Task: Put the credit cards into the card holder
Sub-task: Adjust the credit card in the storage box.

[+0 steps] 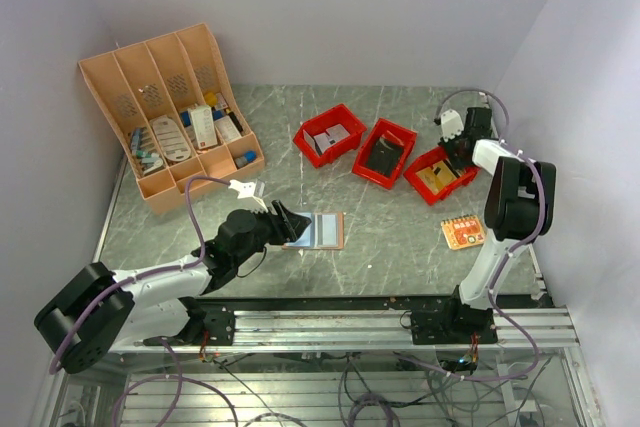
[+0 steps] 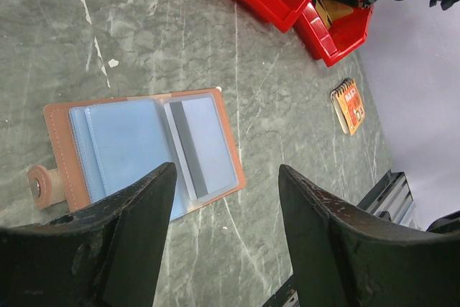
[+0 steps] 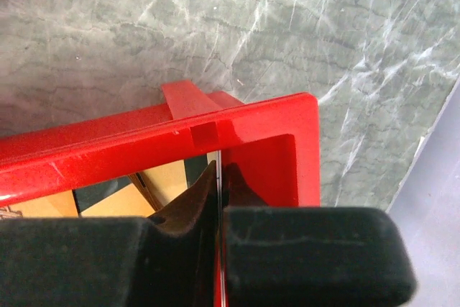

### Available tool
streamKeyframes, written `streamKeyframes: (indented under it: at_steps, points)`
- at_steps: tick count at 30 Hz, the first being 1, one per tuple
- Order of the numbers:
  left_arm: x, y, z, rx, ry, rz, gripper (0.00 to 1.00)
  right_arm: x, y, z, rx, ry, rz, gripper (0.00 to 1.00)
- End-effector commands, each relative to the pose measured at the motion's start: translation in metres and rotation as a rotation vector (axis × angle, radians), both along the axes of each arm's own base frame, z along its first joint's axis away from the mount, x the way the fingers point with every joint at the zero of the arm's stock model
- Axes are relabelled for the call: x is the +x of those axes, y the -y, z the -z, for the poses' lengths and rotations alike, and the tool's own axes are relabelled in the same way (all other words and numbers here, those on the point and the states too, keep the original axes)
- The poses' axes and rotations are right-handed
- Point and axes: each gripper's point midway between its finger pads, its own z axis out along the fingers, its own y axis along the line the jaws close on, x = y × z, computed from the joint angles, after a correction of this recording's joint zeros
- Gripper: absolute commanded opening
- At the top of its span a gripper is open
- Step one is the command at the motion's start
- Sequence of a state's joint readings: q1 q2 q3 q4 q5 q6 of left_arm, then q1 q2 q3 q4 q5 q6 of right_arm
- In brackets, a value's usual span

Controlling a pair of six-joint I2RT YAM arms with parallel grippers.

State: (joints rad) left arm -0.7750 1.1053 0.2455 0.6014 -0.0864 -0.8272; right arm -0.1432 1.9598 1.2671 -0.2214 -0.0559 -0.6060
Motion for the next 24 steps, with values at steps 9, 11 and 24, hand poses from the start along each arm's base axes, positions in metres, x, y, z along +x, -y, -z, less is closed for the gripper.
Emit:
streamKeyframes:
  at_steps: [9, 11, 24]
  points:
    - [0.007, 0.005, -0.013, -0.03, 0.037, 0.001, 0.7, -0.016, -0.03, -0.053, 0.418, -0.047, -0.089, 0.0]
    - [0.007, 0.006, -0.013, -0.028, 0.035, 0.006, 0.7, -0.02, -0.034, -0.054, 0.525, -0.072, -0.087, 0.0]
    - [0.008, 0.006, -0.013, -0.028, 0.035, 0.002, 0.7, -0.043, -0.063, -0.018, 0.946, -0.291, -0.072, 0.0]
